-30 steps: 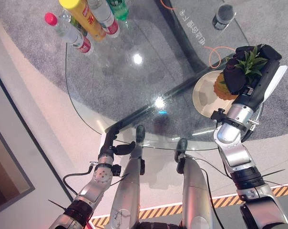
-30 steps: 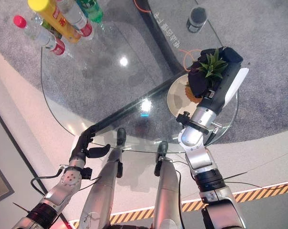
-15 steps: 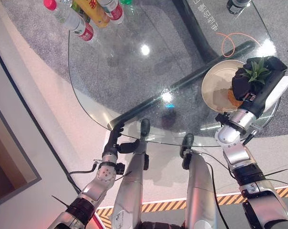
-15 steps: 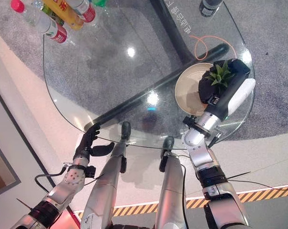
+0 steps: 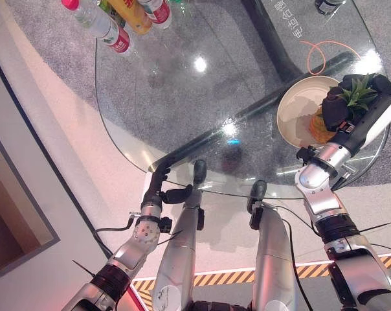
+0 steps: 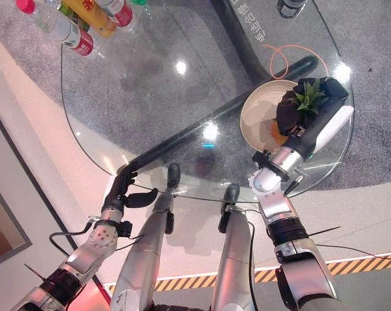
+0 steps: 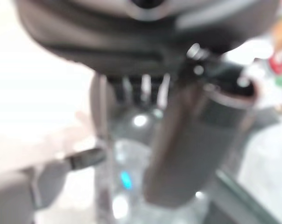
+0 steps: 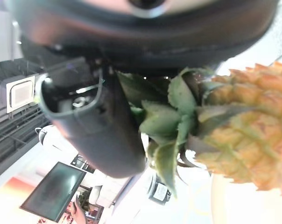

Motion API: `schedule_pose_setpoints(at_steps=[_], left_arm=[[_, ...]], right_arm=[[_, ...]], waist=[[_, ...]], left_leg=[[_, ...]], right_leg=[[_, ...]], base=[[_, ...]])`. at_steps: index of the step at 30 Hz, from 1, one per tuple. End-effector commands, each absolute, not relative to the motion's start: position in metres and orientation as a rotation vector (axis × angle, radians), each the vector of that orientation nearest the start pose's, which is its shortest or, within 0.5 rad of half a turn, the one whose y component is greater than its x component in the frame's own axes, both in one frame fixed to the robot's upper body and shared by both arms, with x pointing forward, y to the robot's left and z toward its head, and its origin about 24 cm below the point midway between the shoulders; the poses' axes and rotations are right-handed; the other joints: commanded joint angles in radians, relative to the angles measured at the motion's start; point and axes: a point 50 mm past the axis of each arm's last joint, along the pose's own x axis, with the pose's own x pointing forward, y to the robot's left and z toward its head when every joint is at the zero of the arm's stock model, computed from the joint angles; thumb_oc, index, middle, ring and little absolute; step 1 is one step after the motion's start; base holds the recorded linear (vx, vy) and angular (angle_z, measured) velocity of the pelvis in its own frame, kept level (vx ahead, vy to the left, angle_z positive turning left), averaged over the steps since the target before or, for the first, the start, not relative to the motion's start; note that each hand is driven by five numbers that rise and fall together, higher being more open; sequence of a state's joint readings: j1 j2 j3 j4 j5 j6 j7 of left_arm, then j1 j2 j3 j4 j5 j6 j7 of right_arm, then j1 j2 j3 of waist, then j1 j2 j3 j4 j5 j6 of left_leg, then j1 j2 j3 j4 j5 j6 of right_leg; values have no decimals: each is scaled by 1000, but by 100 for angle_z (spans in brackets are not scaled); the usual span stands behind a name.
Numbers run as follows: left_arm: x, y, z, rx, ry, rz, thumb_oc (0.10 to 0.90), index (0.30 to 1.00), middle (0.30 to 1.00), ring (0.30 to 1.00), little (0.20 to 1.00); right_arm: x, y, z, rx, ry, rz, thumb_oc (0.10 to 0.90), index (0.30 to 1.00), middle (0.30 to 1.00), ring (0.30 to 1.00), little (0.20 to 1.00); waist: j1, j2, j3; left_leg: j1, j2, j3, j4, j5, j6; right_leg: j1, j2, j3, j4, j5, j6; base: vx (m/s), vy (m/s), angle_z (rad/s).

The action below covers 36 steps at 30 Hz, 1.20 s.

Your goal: Pick up the fruit to the plate

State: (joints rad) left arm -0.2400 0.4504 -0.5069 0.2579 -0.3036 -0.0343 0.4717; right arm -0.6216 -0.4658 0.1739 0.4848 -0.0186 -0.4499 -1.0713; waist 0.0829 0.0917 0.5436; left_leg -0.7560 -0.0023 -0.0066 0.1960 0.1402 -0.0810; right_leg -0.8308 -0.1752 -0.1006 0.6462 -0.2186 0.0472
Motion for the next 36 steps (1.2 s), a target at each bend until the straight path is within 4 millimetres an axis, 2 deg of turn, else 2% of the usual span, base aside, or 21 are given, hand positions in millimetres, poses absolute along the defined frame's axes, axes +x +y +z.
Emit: schedule_pose_setpoints(at_steps=[1, 17, 26, 29, 32, 36], left_arm=[[276, 146, 40, 232, -6, 36, 800, 900, 900, 900, 900], [273, 148, 37, 222, -9, 53, 800, 900, 900, 900, 900], [273, 143, 36, 221, -5, 45, 800, 900, 900, 900, 900], [274, 143, 34, 221, -3, 47, 800, 900, 900, 900, 900], [275, 142, 35, 219, -5, 40, 800, 900, 900, 900, 900], [277, 137, 37, 230, -12, 27, 800, 900, 900, 900, 900]], right_arm=[[314, -223, 231, -88, -1088, -817, 100, 300, 300, 300, 200], [298, -194, 252, -40, -1230, -710, 100, 300, 300, 300, 200], [303, -193, 247, -43, -1194, -708, 100, 300, 300, 300, 200], [307, -193, 244, -90, -1174, -725, 100, 300, 300, 300, 200], [314, -197, 239, -129, -1128, -737, 100, 300, 300, 300, 200], [325, -212, 230, -143, -1065, -767, 100, 300, 300, 300, 200]], waist=[[-8, 28, -24], [-15, 19, -24], [-7, 24, -24], [-6, 26, -24], [-4, 30, -24], [6, 39, -24]], left_leg=[[-35, -74, 45, 245, -172, 75], [-33, -68, 50, 233, -160, 73], [-44, -72, 46, 233, -157, 74], [-48, -75, 47, 235, -157, 74], [-51, -76, 48, 235, -156, 75], [-69, -80, 47, 241, -156, 78]], right_leg=[[46, 22, -80, -251, 262, 16], [46, 29, -81, -253, 263, 12], [34, 23, -86, -249, 266, 13], [30, 25, -87, -246, 266, 13], [26, 24, -87, -243, 265, 13], [5, 17, -95, -239, 268, 15]], base=[[0, 0, 0], [0, 0, 0], [0, 0, 0], [0, 0, 0], [0, 0, 0], [-3, -33, 4]])
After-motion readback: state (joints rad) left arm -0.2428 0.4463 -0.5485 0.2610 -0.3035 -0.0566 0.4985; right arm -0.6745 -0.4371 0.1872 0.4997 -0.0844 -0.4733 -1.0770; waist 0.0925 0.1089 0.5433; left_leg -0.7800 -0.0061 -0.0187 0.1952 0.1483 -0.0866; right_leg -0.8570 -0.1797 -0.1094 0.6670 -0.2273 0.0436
